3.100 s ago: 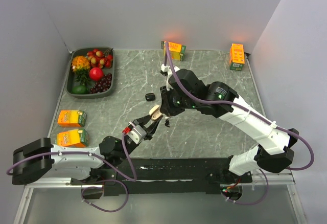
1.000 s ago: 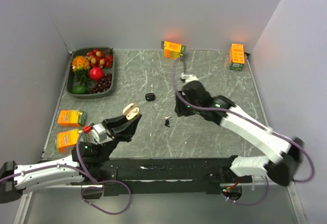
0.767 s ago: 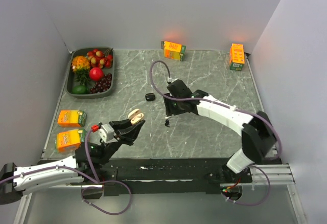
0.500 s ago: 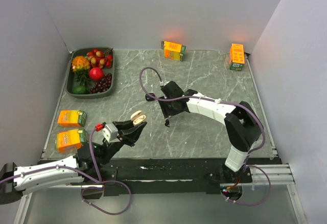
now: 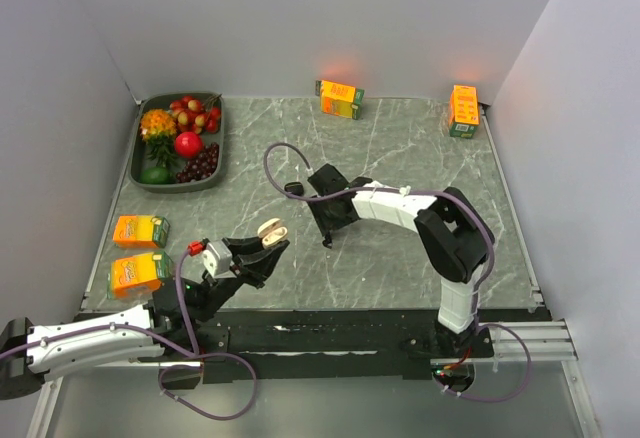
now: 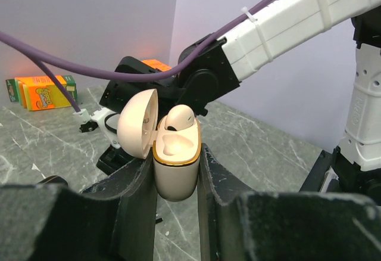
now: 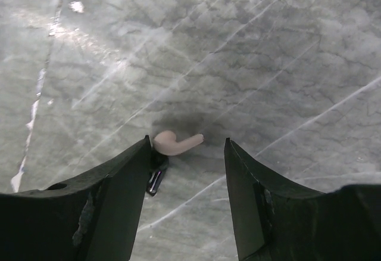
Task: Insert the wireless bluetooth earbuds into the charging case
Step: Pick up the earbud from the center of the board.
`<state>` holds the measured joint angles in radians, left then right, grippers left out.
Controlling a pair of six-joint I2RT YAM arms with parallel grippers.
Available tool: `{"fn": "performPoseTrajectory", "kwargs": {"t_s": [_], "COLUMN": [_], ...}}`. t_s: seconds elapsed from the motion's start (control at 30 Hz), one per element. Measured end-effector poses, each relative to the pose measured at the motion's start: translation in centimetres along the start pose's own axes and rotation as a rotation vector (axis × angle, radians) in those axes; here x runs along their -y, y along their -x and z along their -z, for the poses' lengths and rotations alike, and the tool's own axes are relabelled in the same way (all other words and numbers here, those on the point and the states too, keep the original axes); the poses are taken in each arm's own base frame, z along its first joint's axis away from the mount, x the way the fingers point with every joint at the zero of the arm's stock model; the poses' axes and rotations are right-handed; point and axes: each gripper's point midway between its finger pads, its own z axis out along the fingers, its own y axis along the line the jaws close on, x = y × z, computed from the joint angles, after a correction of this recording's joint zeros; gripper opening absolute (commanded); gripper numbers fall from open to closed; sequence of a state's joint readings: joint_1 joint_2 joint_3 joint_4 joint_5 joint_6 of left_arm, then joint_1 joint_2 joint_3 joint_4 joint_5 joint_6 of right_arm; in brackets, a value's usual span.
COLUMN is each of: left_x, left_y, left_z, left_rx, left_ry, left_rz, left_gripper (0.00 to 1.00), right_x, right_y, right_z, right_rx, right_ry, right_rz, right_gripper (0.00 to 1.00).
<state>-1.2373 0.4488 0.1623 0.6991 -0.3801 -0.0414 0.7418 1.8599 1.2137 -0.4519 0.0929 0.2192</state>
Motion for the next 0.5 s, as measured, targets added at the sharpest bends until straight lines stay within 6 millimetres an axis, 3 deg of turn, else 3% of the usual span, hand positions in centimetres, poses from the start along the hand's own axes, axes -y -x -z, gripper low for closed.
{"fn": "performPoseTrajectory", "kwargs": {"t_s": [0.5], "left_x": [0.1], "left_y": [-0.7], "left_z": [0.0], "left_rx": [-0.023], "left_ry": [-0.001], "left_rz": [-0.005], "left_gripper": [0.01], "right_x": [1.0], "right_y": [2.2], "right_z": [-0.5], "right_rx": [0.025], "right_ry": [-0.011], "right_rz": [-0.073], "right_gripper": [0.53]}}
